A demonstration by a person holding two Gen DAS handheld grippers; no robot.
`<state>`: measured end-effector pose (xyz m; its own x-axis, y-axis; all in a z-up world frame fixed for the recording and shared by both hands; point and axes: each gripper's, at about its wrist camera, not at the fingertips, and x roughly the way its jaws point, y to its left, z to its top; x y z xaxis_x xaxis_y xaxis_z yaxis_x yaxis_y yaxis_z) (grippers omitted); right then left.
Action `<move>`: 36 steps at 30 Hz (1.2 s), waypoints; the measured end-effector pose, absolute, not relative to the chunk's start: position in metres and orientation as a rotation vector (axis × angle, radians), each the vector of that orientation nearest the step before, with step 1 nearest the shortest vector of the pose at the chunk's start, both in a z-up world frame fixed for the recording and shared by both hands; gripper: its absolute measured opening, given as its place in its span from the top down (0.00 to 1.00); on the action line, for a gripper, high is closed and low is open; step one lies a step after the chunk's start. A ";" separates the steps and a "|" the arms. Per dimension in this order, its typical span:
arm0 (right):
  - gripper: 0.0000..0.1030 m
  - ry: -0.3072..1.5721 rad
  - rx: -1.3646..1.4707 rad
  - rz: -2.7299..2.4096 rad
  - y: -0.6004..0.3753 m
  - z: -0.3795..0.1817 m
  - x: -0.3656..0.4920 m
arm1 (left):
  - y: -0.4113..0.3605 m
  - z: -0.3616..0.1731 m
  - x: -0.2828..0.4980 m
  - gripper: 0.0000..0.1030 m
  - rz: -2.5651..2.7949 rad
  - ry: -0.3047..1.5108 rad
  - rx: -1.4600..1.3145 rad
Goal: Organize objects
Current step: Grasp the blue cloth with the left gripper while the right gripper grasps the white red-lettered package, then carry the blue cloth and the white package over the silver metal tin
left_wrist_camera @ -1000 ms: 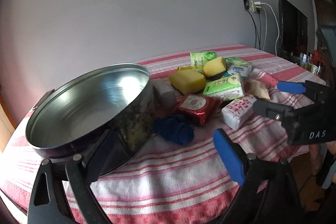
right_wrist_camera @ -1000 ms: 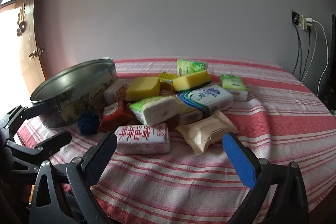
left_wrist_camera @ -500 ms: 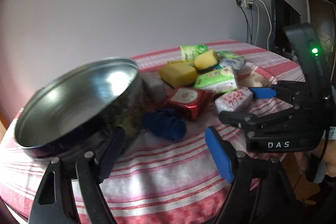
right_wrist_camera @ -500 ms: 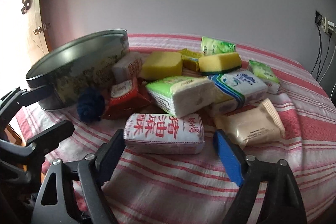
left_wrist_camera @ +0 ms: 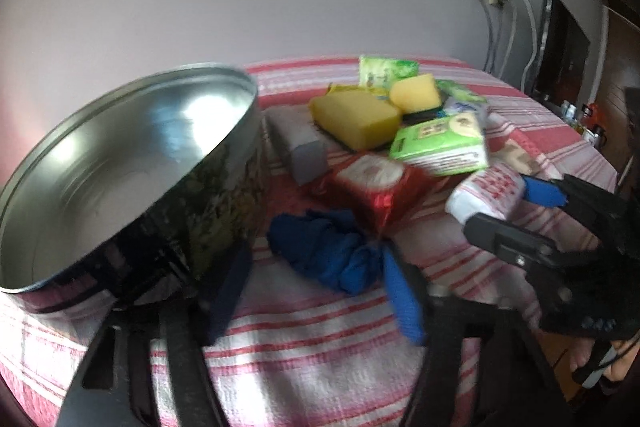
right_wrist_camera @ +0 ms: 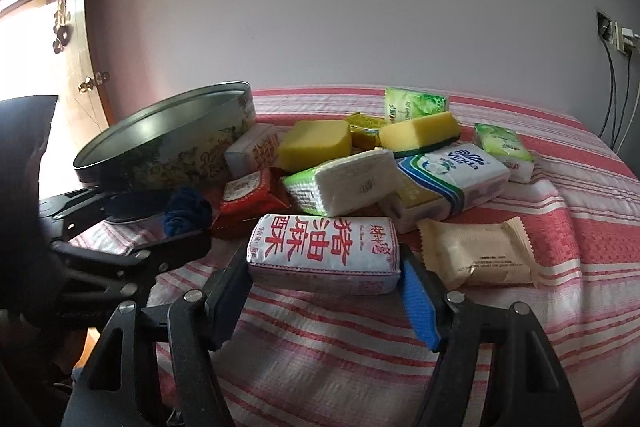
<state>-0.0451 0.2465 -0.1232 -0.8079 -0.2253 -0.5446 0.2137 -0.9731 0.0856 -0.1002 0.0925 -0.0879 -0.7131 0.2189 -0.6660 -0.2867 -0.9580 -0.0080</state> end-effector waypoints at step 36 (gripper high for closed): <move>0.31 0.043 0.580 -2.816 0.234 -0.081 -0.024 | 0.070 -0.023 -0.058 0.60 2.851 0.172 -0.643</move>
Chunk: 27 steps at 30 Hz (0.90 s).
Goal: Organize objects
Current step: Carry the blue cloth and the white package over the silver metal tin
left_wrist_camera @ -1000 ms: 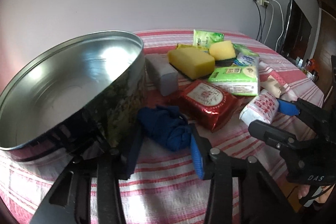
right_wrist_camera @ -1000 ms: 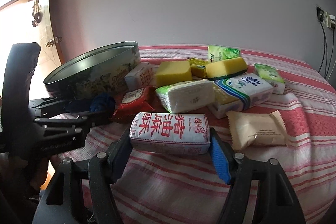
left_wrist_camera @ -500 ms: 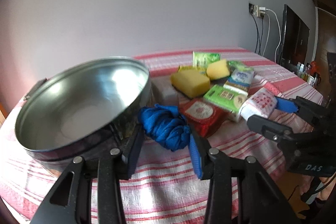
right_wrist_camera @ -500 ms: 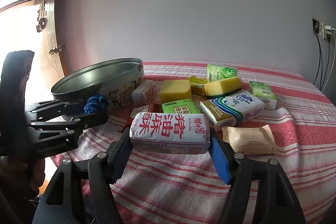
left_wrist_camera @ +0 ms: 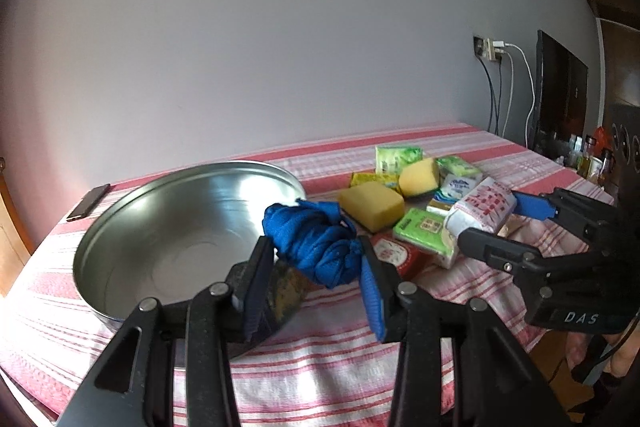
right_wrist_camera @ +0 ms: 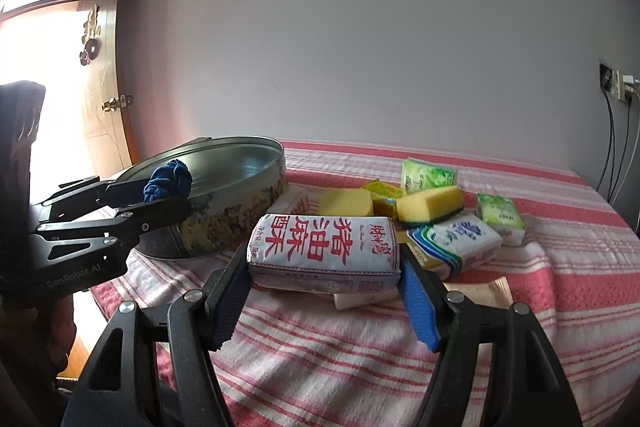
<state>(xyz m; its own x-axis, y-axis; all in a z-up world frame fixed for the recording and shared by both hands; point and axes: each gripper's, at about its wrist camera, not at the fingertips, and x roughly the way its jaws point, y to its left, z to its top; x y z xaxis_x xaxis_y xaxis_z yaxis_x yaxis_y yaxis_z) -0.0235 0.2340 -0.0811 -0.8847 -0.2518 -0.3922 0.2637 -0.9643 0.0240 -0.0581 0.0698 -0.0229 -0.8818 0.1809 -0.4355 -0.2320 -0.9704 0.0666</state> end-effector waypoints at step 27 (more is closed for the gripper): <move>0.31 0.170 0.560 -2.731 0.178 -0.054 -0.068 | 0.017 -0.014 -0.073 0.60 2.969 0.150 -0.625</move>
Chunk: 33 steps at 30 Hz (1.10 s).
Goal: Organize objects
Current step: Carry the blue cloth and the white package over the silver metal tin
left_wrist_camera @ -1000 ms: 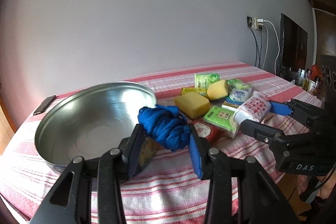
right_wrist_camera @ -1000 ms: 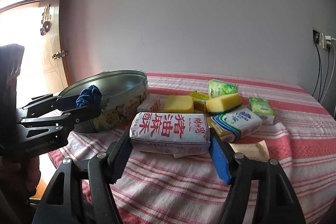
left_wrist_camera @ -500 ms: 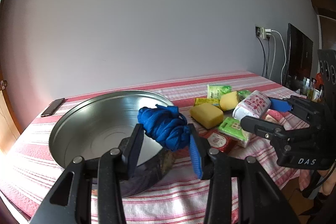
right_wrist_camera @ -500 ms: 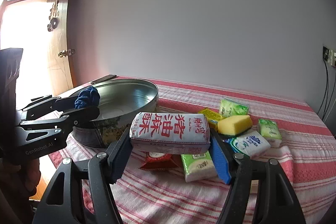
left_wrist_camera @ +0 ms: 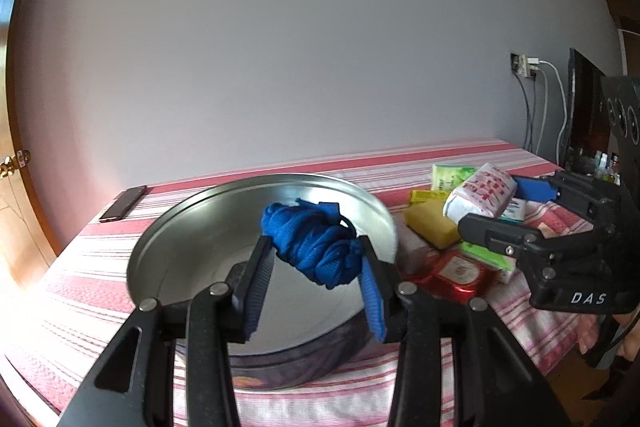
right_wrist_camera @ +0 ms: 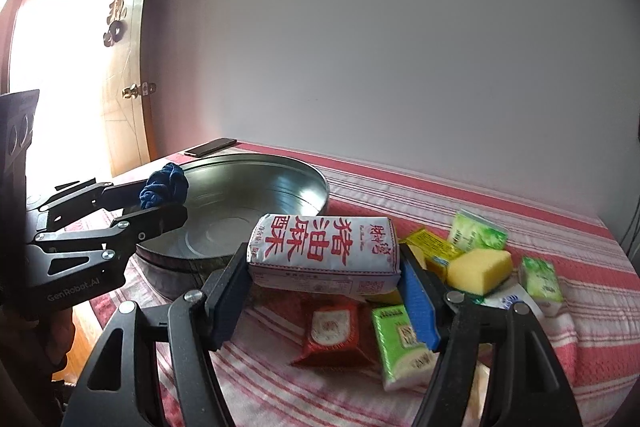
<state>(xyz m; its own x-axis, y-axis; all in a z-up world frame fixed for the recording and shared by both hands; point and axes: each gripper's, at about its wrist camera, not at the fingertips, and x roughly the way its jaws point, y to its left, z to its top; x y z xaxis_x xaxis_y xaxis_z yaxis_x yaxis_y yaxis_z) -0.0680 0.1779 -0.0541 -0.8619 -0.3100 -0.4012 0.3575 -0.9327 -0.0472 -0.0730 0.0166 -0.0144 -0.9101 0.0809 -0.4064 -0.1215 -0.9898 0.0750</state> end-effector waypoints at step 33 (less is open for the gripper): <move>0.31 0.266 0.713 -2.586 0.092 -0.046 -0.177 | -0.073 -0.025 -0.152 0.60 3.080 0.188 -0.924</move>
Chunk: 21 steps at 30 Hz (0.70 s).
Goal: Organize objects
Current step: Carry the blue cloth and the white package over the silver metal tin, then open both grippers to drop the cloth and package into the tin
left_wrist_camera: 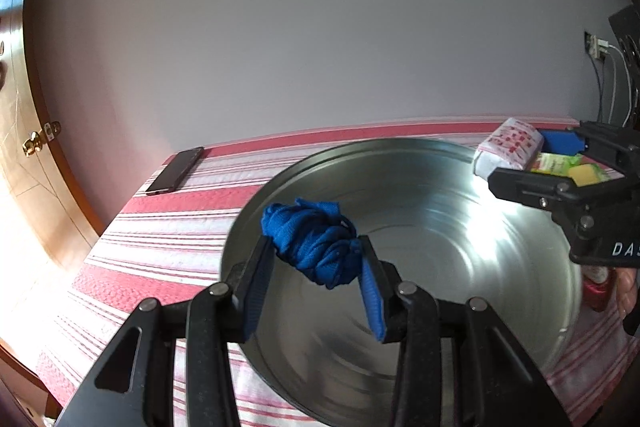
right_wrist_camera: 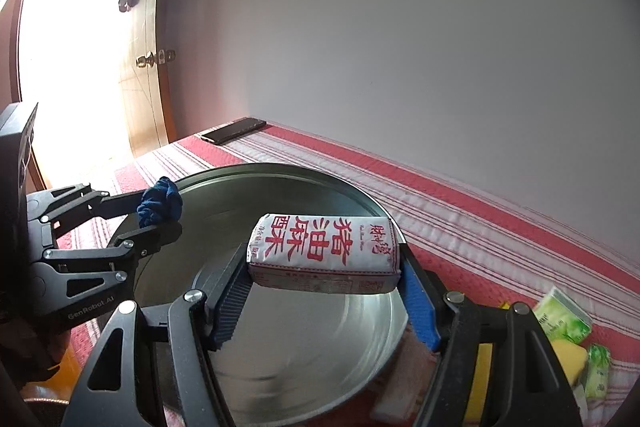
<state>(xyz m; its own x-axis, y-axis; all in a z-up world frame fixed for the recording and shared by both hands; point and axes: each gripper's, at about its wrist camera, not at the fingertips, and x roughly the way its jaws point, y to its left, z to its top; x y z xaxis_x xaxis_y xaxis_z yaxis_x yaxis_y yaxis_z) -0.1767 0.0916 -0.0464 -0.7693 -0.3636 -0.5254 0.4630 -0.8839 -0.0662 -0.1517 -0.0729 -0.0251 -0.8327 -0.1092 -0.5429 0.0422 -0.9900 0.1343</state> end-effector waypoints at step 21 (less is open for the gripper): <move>0.31 0.262 0.933 -2.526 0.089 -0.070 -0.219 | -0.093 -0.030 -0.191 0.60 -2.855 -0.227 1.041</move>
